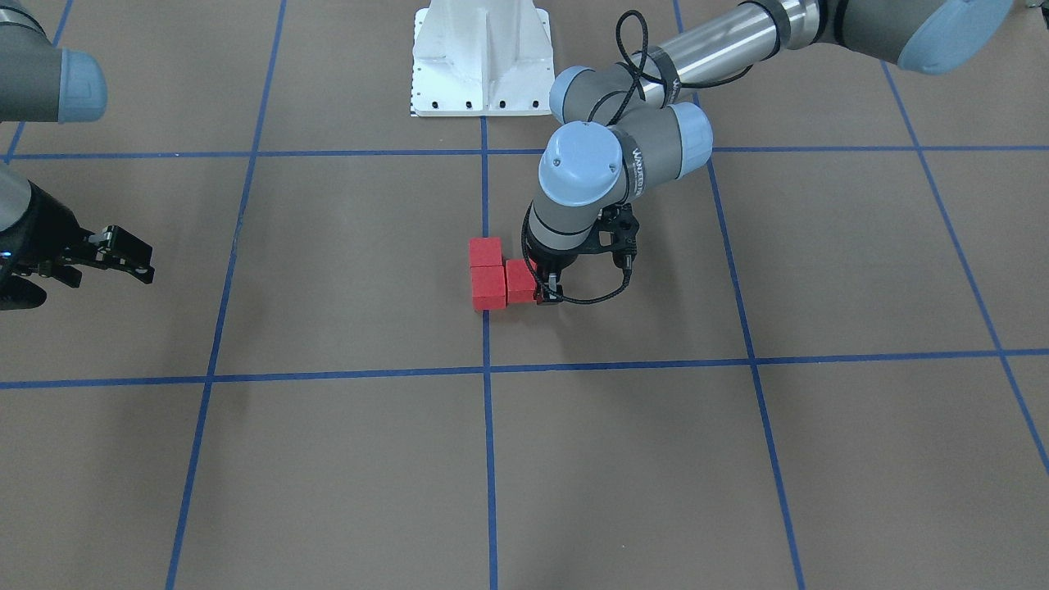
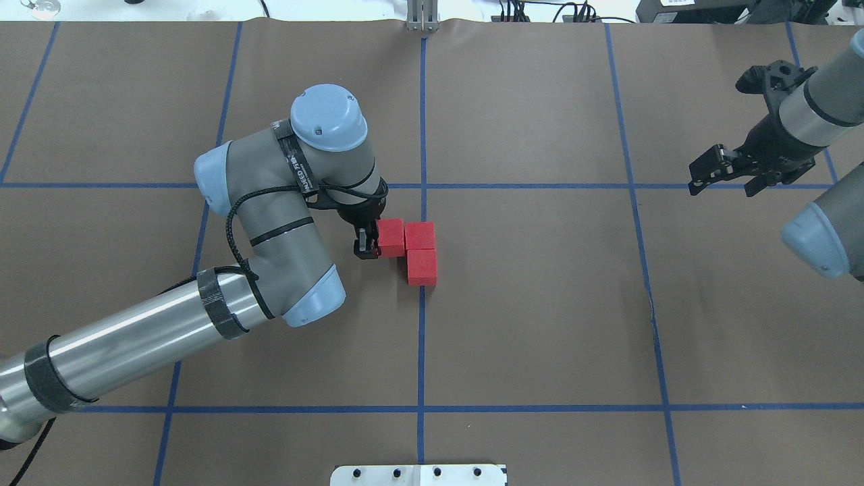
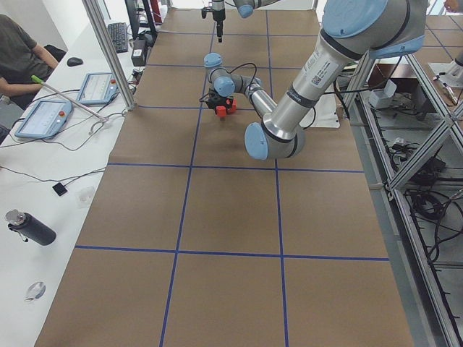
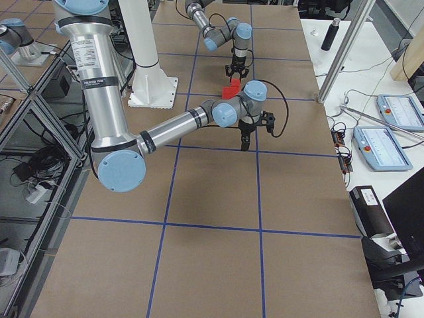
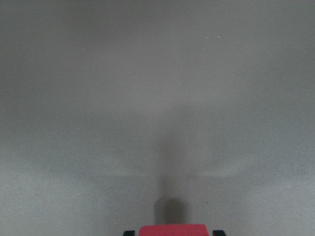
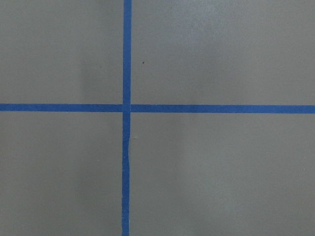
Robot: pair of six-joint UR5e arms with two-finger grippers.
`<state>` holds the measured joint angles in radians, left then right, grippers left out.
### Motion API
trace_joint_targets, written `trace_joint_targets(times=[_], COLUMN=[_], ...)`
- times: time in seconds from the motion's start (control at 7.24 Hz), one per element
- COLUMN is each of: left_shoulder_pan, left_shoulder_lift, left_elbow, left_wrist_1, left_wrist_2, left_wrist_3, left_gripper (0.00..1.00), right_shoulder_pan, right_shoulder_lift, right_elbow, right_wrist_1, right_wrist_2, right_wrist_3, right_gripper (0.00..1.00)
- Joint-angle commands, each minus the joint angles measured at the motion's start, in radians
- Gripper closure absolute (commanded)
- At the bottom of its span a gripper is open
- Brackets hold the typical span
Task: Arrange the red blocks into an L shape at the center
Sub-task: 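Lower the red cube beside the farther cube of the row, then hold the red cube in place against the row with the left gripper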
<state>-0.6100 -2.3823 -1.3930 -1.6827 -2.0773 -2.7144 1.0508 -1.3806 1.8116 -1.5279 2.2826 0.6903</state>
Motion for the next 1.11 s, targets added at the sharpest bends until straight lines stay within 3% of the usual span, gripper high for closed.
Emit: trace_joint_targets(times=[0.0,0.97], left_shoulder_pan=[0.003,0.010], left_shoulder_lift=[0.000,-0.002], left_elbow=[0.000,0.018], left_wrist_1=[0.000,-0.023], left_wrist_2=[-0.001,0.002], left_wrist_3=[0.002,-0.001], left_gripper=[1.00,1.00], right_shoulder_pan=[0.000,-0.002], right_shoulder_lift=[0.000,0.000], right_elbow=[0.000,-0.003], right_wrist_1=[0.000,0.000], right_wrist_2=[0.000,0.000], right_wrist_3=[0.000,0.000], right_gripper=[0.00,0.00])
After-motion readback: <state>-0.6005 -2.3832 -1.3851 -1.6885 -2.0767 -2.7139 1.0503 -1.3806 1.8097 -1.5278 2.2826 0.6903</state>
